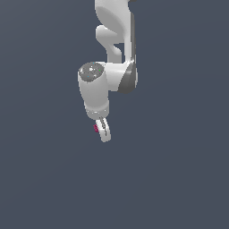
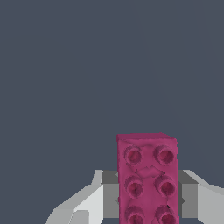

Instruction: Pick up the object and move it to a goal position.

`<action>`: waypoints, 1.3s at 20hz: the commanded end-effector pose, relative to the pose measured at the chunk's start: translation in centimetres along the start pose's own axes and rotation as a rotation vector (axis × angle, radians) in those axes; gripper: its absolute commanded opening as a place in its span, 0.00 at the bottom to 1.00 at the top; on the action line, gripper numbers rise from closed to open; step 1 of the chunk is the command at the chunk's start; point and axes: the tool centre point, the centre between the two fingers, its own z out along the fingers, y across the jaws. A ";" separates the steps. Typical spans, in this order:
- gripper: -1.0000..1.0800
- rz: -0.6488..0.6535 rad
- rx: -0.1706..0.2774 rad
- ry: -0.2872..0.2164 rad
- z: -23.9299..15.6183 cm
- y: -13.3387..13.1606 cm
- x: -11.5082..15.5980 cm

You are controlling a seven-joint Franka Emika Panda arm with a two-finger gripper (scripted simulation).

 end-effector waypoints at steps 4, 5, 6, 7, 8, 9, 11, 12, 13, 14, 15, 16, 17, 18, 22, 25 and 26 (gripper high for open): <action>0.00 0.000 0.001 -0.001 -4.7 2.0 -1.4; 0.00 0.000 0.001 -0.001 -5.6 2.4 -1.7; 0.00 0.000 0.001 -0.001 -6.5 2.8 -1.9; 0.00 0.000 0.000 0.000 -7.4 3.1 -2.2; 0.00 0.000 0.000 0.000 -8.3 3.5 -2.4; 0.00 0.000 0.000 0.000 -9.2 3.9 -2.7; 0.00 0.000 0.000 0.000 -11.0 4.6 -3.2; 0.00 0.001 0.000 0.001 -12.0 5.0 -3.5; 0.00 0.001 0.000 0.002 -12.9 5.4 -3.8; 0.00 0.001 0.000 0.002 -13.9 5.8 -4.0; 0.00 0.001 0.000 0.002 -14.9 6.2 -4.3; 0.00 0.001 0.000 0.002 -15.8 6.5 -4.6; 0.00 0.001 0.000 0.003 -16.7 6.9 -4.8; 0.00 0.001 0.000 0.003 -17.6 7.2 -5.1; 0.00 0.001 -0.001 0.005 -20.8 8.4 -6.0; 0.00 0.001 -0.001 0.005 -22.8 9.1 -6.5; 0.00 0.001 -0.001 0.005 -23.4 9.3 -6.7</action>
